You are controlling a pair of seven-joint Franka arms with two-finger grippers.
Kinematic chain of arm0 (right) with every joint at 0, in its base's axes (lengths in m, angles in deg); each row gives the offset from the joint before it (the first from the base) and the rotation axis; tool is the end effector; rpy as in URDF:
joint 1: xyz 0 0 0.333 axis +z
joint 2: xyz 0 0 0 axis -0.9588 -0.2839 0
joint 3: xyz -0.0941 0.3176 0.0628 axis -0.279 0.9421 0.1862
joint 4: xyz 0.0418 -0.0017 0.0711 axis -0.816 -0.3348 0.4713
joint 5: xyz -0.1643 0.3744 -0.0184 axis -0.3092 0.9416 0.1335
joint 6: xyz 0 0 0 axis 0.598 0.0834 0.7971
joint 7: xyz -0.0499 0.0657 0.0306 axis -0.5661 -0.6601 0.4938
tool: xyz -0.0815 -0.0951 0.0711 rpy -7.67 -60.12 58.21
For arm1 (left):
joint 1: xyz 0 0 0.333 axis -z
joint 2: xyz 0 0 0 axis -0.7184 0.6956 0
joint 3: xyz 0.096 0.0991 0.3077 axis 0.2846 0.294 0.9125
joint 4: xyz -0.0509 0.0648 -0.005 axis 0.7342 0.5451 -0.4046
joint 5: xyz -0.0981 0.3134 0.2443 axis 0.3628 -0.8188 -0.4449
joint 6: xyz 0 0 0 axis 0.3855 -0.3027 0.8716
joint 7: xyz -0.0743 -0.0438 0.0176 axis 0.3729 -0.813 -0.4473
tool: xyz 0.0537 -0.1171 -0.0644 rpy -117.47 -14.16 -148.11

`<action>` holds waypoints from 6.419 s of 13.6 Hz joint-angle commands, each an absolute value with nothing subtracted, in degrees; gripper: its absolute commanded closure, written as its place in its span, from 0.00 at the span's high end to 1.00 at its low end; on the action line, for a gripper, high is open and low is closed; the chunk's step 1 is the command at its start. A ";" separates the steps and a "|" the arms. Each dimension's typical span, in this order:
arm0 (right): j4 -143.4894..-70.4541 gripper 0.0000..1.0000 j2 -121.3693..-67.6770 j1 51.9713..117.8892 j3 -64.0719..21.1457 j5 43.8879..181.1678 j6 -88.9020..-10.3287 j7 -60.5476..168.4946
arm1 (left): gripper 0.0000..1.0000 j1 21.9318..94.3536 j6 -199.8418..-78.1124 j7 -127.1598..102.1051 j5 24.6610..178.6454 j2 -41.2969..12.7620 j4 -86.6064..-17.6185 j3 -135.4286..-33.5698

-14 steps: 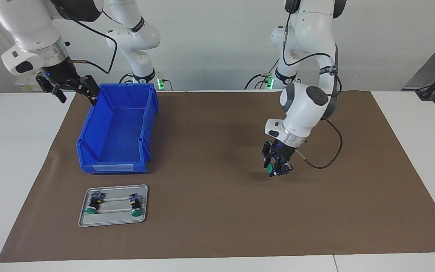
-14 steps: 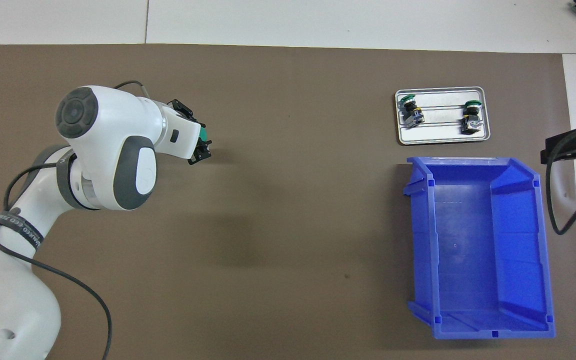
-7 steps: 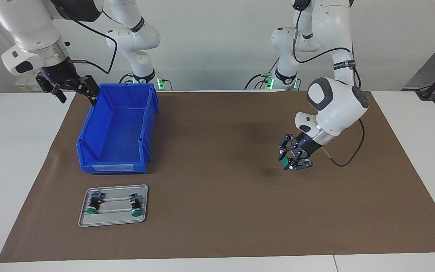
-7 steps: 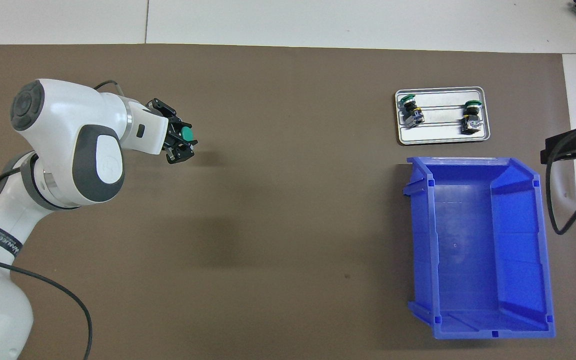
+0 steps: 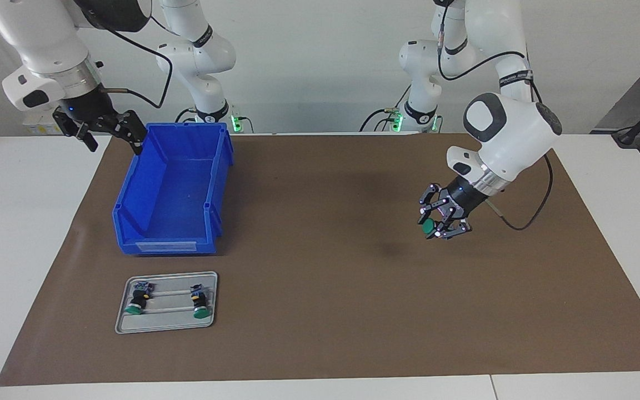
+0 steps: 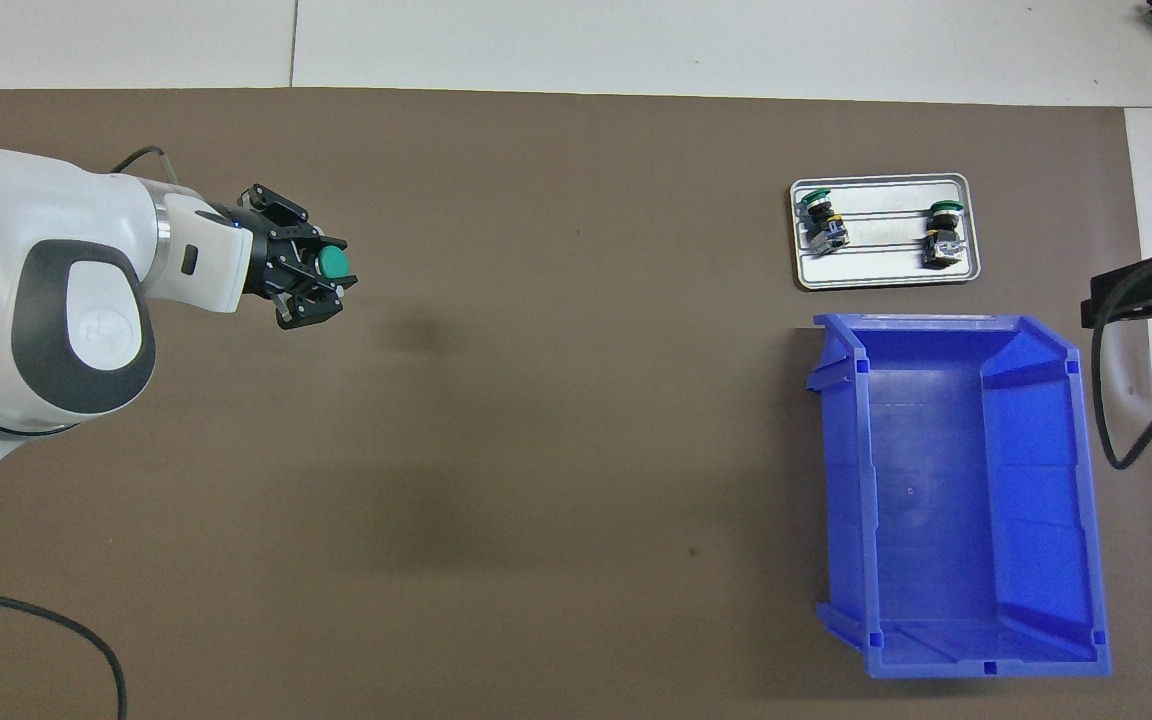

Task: Place and press button with both arms

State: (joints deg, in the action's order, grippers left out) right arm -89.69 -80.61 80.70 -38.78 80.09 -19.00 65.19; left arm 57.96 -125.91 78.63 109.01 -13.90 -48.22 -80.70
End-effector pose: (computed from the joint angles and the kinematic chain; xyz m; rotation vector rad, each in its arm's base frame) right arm 0.5720 -0.0328 0.6226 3.1007 -0.1665 -0.0244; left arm 0.6344 -0.1635 0.4339 2.2611 -1.5869 0.5628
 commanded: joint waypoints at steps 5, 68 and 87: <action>-90.58 1.00 -79.71 80.54 -38.51 80.44 -18.59 65.49 | 0.00 58.32 -127.07 71.65 110.00 -17.65 -49.52 -80.94; -90.49 1.00 -79.71 80.54 -38.51 80.44 -18.59 65.49 | 0.00 61.57 -107.47 147.67 168.62 -4.91 -66.14 -81.82; -90.58 1.00 -79.71 80.54 -38.51 80.44 -18.59 65.49 | 0.00 60.08 -103.16 135.81 178.64 -3.68 -73.70 -82.17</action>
